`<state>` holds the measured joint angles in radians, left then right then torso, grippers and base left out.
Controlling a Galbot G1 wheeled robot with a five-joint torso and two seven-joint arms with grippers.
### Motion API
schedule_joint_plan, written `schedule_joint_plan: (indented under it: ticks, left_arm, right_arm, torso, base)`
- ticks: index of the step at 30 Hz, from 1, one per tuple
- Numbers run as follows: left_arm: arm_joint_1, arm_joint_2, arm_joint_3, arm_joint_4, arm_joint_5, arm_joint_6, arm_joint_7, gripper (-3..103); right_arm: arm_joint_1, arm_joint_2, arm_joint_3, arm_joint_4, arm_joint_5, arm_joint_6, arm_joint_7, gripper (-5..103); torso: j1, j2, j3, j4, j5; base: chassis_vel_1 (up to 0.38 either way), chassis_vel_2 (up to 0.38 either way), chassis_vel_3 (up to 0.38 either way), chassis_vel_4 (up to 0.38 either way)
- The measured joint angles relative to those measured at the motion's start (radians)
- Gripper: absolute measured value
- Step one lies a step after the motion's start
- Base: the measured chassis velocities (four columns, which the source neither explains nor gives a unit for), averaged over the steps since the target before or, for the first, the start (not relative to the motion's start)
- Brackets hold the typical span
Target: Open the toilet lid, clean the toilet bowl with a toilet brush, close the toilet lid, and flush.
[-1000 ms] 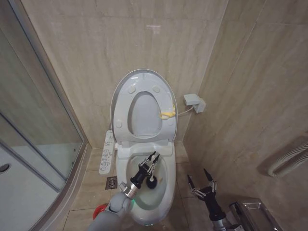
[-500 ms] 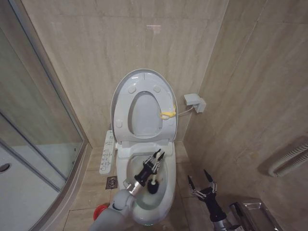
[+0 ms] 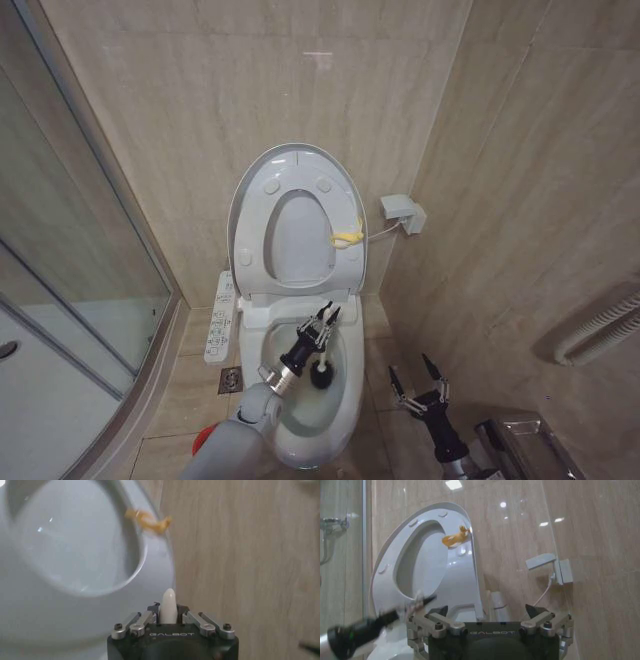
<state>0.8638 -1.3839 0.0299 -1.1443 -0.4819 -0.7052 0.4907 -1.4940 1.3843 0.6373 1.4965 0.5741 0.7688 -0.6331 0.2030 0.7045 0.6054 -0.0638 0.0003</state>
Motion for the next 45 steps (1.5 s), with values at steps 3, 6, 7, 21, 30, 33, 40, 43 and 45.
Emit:
schedule_joint_plan:
  ticks: [3,6,7,21,30,33,40,43,45]
  left_arm:
    - [0.001,0.01,0.004,0.032,0.009,-0.009,0.007,23]
    - [0.003,0.008,0.011,0.016,0.008,-0.008,0.006,23]
    - [0.0,0.004,0.013,0.001,0.005,-0.007,0.005,23]
    - [-0.003,0.014,0.061,-0.054,0.061,0.11,-0.155,23]
    - [-0.052,0.1,0.169,-0.202,0.047,0.256,-0.341,23]
    - [-0.067,0.109,0.182,-0.192,0.03,0.246,-0.33,23]
    - [-0.074,0.132,0.236,-0.163,0.011,0.228,-0.326,23]
    - [-0.082,0.134,0.244,-0.203,0.001,0.229,-0.328,23]
    - [-0.089,0.136,0.247,-0.226,-0.003,0.229,-0.328,23]
  right_arm:
    - [-0.001,-0.005,0.002,0.001,0.005,0.0,0.0,100]
    - [0.001,-0.006,0.002,-0.002,0.007,0.0,0.0,100]
    - [0.002,-0.007,0.002,-0.003,0.007,0.0,0.0,100]
    - [-0.001,-0.008,0.0,0.001,0.009,-0.001,-0.001,100]
    - [0.001,-0.004,0.003,-0.001,0.011,-0.001,-0.003,100]
    - [0.002,-0.001,0.004,-0.006,0.011,-0.001,-0.005,100]
    - [0.013,0.005,0.007,-0.019,0.011,-0.001,-0.006,100]
    - [0.015,0.01,0.011,-0.024,0.012,-0.002,-0.006,100]
    - [0.016,0.014,0.013,-0.028,0.014,-0.003,-0.005,100]
  torso:
    - [0.0,0.0,0.0,0.0001,0.0006]
    - [0.0,0.0,0.0,0.0002,0.0]
    - [0.0,0.0,0.0,0.0,0.0]
    - [0.0,0.0,0.0,0.0002,0.0001]
    - [0.0,0.0,0.0,-0.0006,-0.0006]
    - [0.0,0.0,0.0,-0.0005,-0.0007]
    - [0.0,0.0,0.0,-0.0001,-0.0004]
    - [0.0,0.0,0.0,-0.0002,-0.0005]
    - [0.0,0.0,0.0,-0.0006,-0.0005]
  base:
    - [0.0,0.0,0.0,0.0]
    - [0.0,0.0,0.0,0.0]
    - [0.0,0.0,0.0,0.0]
    - [0.0,0.0,0.0,0.0]
    - [0.0,0.0,0.0,0.0]
    - [0.0,0.0,0.0,0.0]
    - [0.0,0.0,0.0,0.0]
    - [0.0,0.0,0.0,0.0]
    - [0.0,0.0,0.0,0.0]
